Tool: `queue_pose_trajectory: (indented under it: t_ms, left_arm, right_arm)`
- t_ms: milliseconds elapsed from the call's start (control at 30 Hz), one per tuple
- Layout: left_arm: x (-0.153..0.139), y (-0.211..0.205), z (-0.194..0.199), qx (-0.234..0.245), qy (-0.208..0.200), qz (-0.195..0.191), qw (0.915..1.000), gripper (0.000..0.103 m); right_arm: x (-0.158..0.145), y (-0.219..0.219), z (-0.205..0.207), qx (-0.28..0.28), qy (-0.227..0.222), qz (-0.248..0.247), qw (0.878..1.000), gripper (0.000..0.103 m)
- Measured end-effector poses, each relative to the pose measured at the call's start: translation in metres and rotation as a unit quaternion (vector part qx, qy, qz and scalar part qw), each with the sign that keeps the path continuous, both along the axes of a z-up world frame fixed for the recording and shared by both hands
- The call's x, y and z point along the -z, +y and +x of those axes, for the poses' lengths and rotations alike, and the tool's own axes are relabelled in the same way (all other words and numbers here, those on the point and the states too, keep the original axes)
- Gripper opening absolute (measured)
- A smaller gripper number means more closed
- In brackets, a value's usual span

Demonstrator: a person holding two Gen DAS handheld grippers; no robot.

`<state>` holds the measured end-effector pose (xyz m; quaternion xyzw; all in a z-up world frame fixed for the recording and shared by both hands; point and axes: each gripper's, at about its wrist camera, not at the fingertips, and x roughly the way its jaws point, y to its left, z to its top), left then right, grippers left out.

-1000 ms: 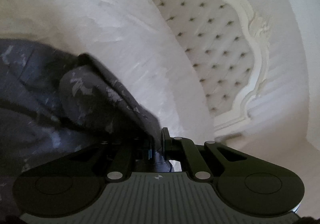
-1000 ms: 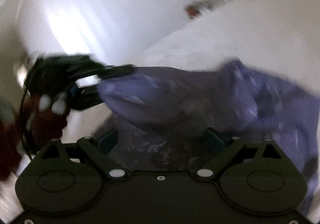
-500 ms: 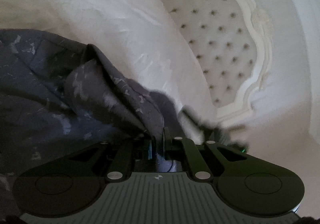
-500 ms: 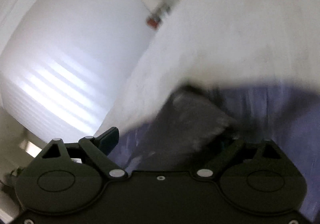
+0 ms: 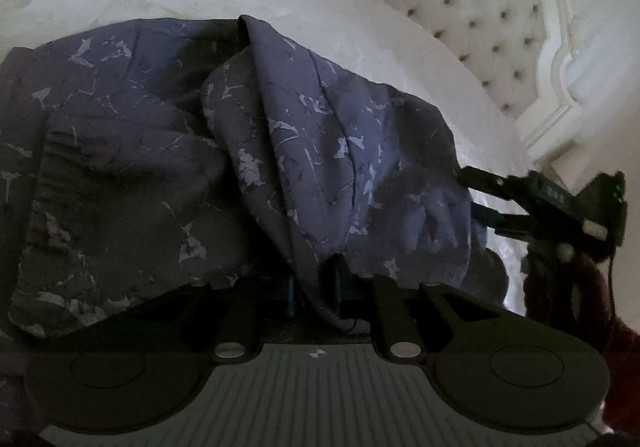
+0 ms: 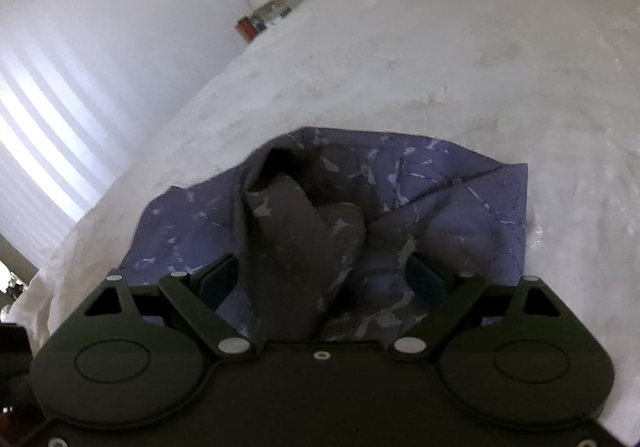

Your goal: Fold large clothes

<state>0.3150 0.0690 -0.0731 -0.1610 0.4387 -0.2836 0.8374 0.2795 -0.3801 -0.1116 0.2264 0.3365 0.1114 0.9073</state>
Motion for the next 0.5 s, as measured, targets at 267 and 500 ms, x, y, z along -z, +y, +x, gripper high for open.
queue_pose_trajectory:
  t_ms: [267,500]
  left_arm:
    - [0.022,0.019,-0.008,-0.017,0.021,-0.040,0.9988,0.017]
    - [0.024,0.018,-0.012,-0.024,0.023,-0.049,0.9982,0.017]
  right_arm:
    - [-0.019,0.017,0.017,-0.004,-0.044,-0.029,0.999,0.093]
    - [-0.013,0.041,0.048,-0.061,-0.024,-0.037,0.997,0.028]
